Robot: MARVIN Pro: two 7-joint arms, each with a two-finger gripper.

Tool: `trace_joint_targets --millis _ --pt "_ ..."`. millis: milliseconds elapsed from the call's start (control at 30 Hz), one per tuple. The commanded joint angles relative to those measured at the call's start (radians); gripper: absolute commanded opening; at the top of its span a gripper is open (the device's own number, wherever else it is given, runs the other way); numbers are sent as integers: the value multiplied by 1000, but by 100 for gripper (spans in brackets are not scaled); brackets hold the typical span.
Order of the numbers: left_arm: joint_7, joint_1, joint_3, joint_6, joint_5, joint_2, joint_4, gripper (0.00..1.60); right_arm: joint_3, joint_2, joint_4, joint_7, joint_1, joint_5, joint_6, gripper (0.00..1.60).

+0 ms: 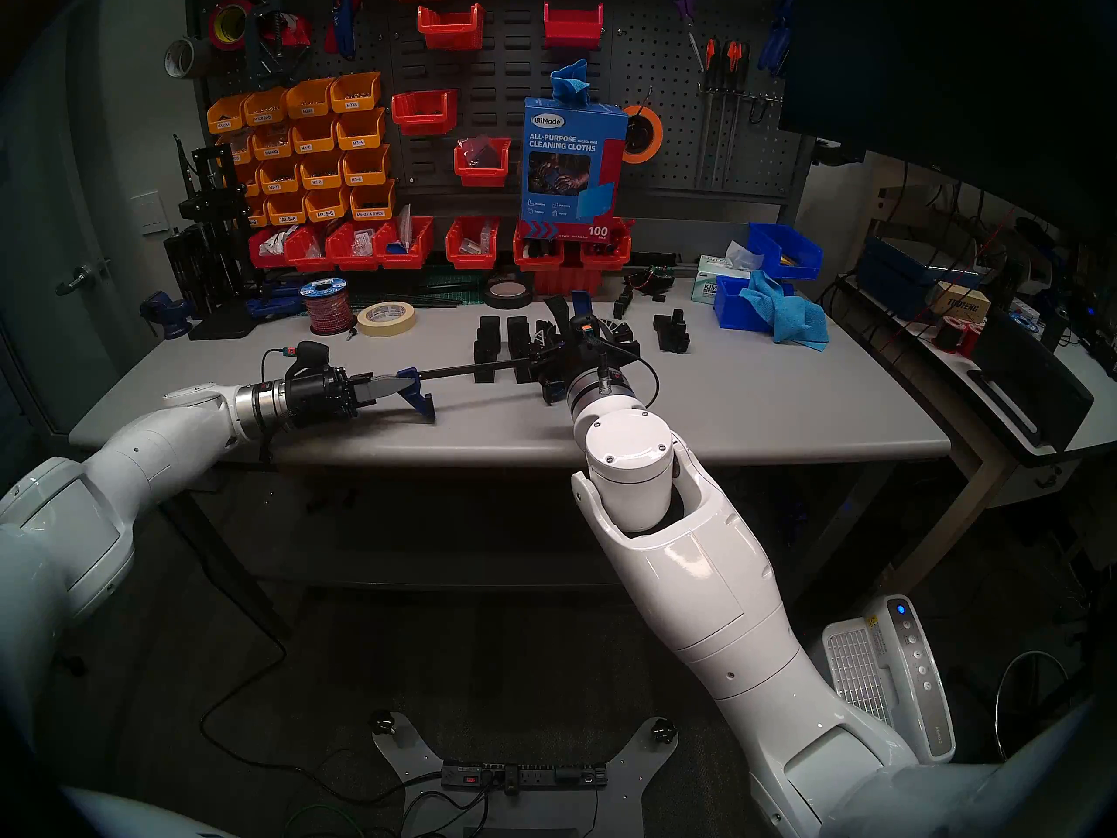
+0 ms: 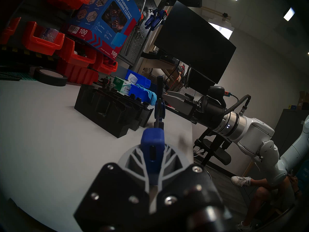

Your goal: Clamp the two 3D printed pieces together with the clamp

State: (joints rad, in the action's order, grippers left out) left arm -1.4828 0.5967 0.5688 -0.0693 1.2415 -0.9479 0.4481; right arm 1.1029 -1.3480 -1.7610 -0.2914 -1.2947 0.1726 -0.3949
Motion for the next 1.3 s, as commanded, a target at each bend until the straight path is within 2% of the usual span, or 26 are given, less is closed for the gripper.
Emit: trace_joint_targets --millis 0,567,1267 --pt "-1 -23 0 1 15 3 0 0 2 -1 -1 25 36 10 -12 160" --pt "-1 -24 -2 2 17 3 0 0 7 -5 21 41 81 0 -29 160" --pt "-1 -26 -11 3 25 3 -1 0 5 -17 8 29 73 -2 -136 160"
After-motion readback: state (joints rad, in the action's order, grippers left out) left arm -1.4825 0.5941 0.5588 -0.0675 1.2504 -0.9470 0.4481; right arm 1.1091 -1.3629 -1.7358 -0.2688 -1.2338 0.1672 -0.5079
